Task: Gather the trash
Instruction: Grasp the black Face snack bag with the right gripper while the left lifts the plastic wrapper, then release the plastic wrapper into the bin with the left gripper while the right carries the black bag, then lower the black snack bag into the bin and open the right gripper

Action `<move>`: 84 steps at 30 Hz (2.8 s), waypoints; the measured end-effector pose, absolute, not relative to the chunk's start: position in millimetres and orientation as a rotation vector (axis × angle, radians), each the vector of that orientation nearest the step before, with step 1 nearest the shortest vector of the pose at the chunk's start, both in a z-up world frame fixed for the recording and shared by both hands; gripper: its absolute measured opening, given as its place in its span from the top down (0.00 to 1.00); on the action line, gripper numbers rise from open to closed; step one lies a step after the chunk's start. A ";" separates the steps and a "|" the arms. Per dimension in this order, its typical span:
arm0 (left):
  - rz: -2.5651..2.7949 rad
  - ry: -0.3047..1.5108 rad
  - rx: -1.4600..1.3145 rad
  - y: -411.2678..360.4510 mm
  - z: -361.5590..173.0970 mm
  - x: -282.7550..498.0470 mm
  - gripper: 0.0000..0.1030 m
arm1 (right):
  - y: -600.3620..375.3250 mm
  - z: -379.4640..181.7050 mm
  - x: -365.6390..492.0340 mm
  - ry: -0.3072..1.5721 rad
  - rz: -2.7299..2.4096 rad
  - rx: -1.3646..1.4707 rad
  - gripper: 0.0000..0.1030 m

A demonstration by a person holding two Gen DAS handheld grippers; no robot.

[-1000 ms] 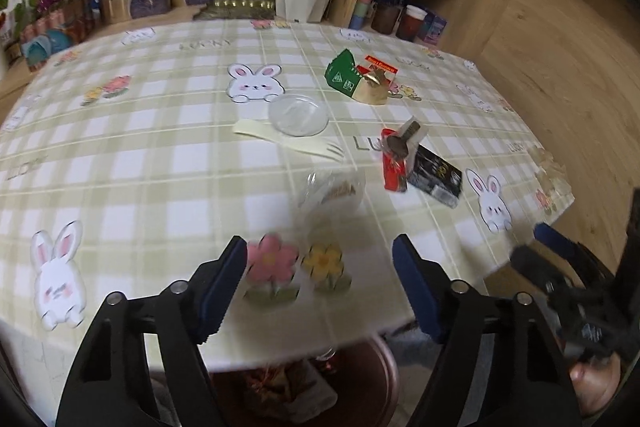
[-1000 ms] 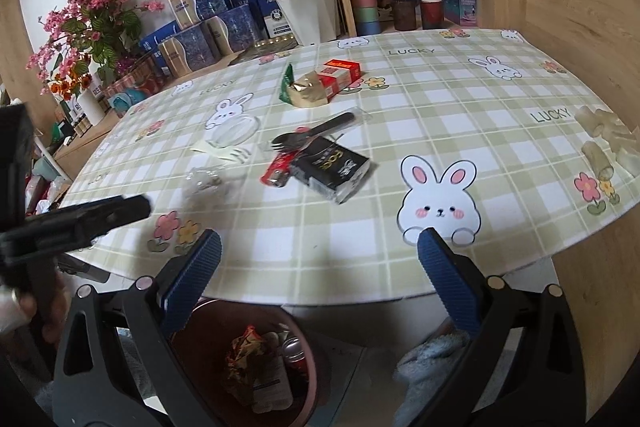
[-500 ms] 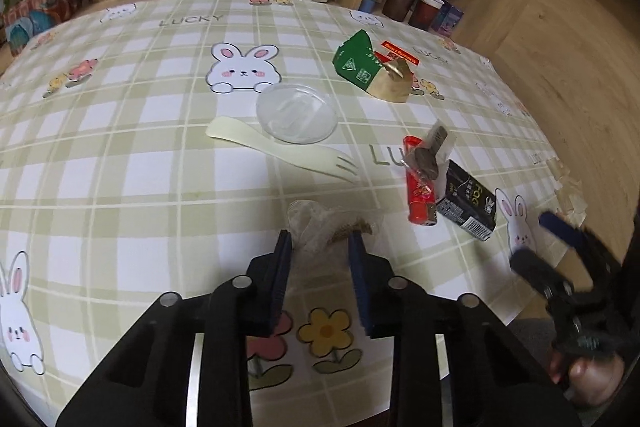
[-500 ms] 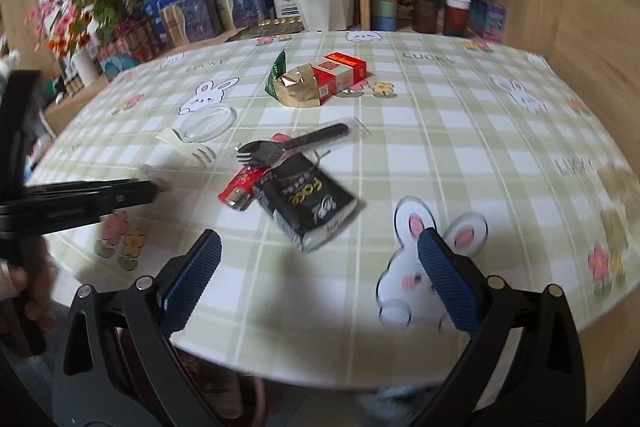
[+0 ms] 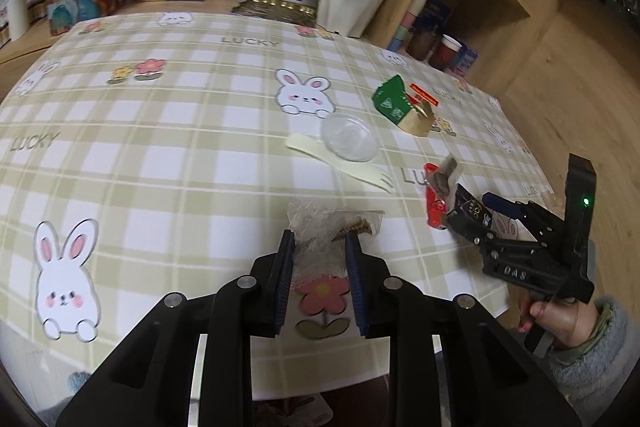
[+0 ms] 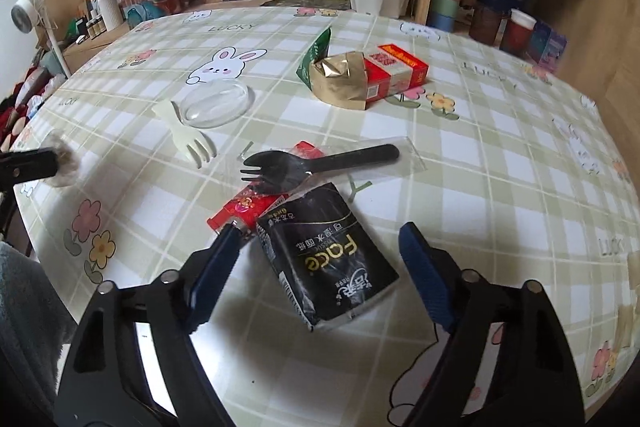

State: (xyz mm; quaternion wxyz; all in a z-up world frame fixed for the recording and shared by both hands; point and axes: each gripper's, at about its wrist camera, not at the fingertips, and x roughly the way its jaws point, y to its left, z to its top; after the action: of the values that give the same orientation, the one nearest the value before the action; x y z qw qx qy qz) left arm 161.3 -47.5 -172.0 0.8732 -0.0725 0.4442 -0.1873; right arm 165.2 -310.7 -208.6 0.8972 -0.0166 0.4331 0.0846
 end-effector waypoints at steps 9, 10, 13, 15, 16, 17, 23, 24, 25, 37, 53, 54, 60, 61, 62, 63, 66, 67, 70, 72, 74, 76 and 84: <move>-0.374 0.927 -0.181 -22.7 -166.1 130.1 0.76 | -323.5 -207.0 143.5 0.900 0.197 0.131 0.63; -0.375 0.924 -0.183 -21.2 -164.4 126.1 0.76 | -323.0 -203.9 137.3 0.888 0.201 0.150 0.65; -0.377 0.911 -0.182 -16.0 -157.2 112.7 0.76 | -318.6 -193.3 120.3 0.855 0.211 0.186 0.66; -0.378 0.901 -0.175 -13.8 -151.8 102.8 0.76 | -313.2 -183.9 106.3 0.827 0.223 0.211 0.66; -0.379 0.895 -0.173 -12.6 -149.5 98.2 0.76 | -311.1 -180.0 100.4 0.817 0.229 0.222 0.66; -0.381 0.888 -0.171 -11.1 -145.9 92.1 0.76 | -309.3 -176.0 95.8 0.807 0.234 0.230 0.66; -0.388 0.866 -0.150 -4.5 -133.4 63.8 0.76 | -289.3 -148.0 57.3 0.746 0.272 0.261 0.66; -0.389 0.864 -0.148 -2.7 -131.9 57.9 0.76 | -284.2 -142.7 48.8 0.734 0.281 0.264 0.66; -0.389 0.863 -0.147 -1.5 -131.2 54.6 0.76 | -281.3 -139.7 43.9 0.728 0.289 0.264 0.66; -0.419 0.901 -0.119 7.3 -141.3 5.9 0.75 | -254.0 -119.4 2.3 0.695 0.332 0.230 0.66; -0.418 0.951 -0.110 0.3 -159.2 1.9 0.50 | -243.3 -127.3 -6.6 0.719 0.339 0.219 0.66; -0.410 0.942 -0.113 1.1 -158.2 1.5 0.42 | -243.8 -128.1 -6.8 0.721 0.339 0.221 0.66; -0.305 0.856 -0.168 16.7 -147.2 -1.4 0.11 | -242.7 -135.6 -7.3 0.744 0.340 0.238 0.66; -0.287 0.847 -0.176 20.1 -145.6 -1.1 0.10 | -241.8 -137.2 -7.5 0.749 0.342 0.239 0.66; -0.270 0.840 -0.185 23.4 -144.5 -1.4 0.09 | -241.1 -138.4 -7.9 0.752 0.344 0.239 0.66; -0.245 0.831 -0.197 27.7 -143.6 -1.7 0.08 | -239.7 -140.0 -8.2 0.757 0.347 0.239 0.66; -0.175 0.810 -0.226 39.1 -142.4 -2.4 0.07 | -234.9 -144.8 -9.6 0.772 0.355 0.238 0.66; -0.151 0.808 -0.239 43.5 -142.8 -2.8 0.06 | -233.4 -146.4 -9.9 0.778 0.357 0.239 0.66; -0.096 0.812 -0.270 52.7 -146.6 -5.2 0.06 | -228.0 -153.5 -11.3 0.803 0.363 0.250 0.65; -0.073 0.821 -0.283 56.7 -150.3 -6.8 0.06 | -223.8 -159.0 -13.0 0.819 0.364 0.253 0.65; -0.056 0.835 -0.292 59.4 -155.4 -7.9 0.06 | -218.7 -166.0 -14.8 0.841 0.366 0.248 0.65; -0.046 0.854 -0.299 61.2 -159.8 -8.1 0.06 | -212.9 -172.9 -16.7 0.865 0.367 0.238 0.65; -0.030 0.876 -0.309 64.8 -166.3 -7.8 0.06 | -199.0 -183.9 -19.2 0.907 0.384 0.203 0.60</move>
State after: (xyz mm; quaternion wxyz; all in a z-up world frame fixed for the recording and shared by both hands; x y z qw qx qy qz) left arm -7.8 64.8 -166.3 0.8940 -0.1488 0.4223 -0.0144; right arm -19.2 -199.0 -183.9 0.8762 0.0970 0.4348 0.1840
